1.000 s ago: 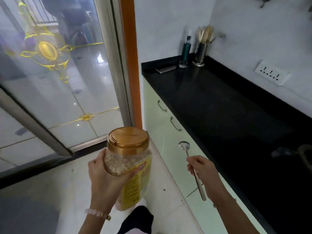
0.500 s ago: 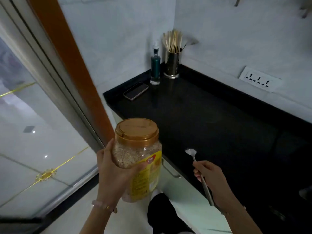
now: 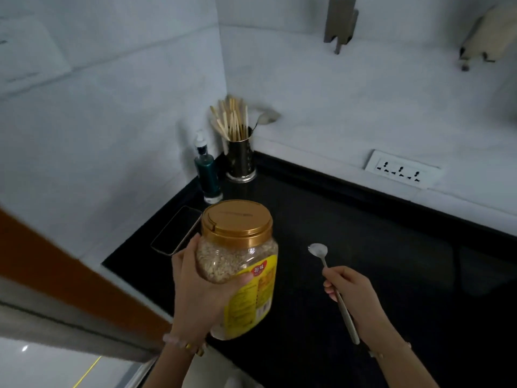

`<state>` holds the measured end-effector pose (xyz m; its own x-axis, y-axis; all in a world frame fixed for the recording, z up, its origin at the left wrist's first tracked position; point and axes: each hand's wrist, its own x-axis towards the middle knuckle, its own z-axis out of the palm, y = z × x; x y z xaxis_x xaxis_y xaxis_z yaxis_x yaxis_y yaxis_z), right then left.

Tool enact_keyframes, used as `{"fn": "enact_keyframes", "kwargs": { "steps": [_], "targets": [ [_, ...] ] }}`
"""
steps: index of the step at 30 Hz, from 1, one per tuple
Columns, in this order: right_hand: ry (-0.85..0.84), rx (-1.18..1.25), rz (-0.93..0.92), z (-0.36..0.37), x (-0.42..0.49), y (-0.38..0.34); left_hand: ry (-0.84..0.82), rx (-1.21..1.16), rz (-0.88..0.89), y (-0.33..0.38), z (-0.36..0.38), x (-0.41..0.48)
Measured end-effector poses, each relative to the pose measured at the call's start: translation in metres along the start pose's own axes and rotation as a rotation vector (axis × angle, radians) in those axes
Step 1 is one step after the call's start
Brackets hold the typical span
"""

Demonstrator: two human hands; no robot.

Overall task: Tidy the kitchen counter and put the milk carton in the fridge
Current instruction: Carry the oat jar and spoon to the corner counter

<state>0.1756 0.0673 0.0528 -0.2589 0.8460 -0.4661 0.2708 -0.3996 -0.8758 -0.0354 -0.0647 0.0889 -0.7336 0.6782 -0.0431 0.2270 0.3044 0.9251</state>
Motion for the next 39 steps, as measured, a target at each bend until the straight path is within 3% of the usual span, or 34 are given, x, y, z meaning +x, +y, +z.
{"fn": "enact_keyframes", "kwargs": {
  "steps": [9,18,29,39],
  "targets": [
    [0.312,0.107,0.107,-0.003,0.030,-0.011,-0.350,0.009,0.094,0.011,0.072,0.125],
    [0.506,0.144,0.217,0.002,0.063,-0.017,-0.529,-0.085,0.217,0.019,0.151,0.211],
    [0.477,0.159,0.261,-0.002,0.098,-0.028,-0.705,-0.043,0.436,0.007,0.187,0.267],
    [0.438,0.216,0.233,-0.006,0.109,-0.033,-0.732,0.085,0.442,0.020,0.213,0.314]
  ]
}}
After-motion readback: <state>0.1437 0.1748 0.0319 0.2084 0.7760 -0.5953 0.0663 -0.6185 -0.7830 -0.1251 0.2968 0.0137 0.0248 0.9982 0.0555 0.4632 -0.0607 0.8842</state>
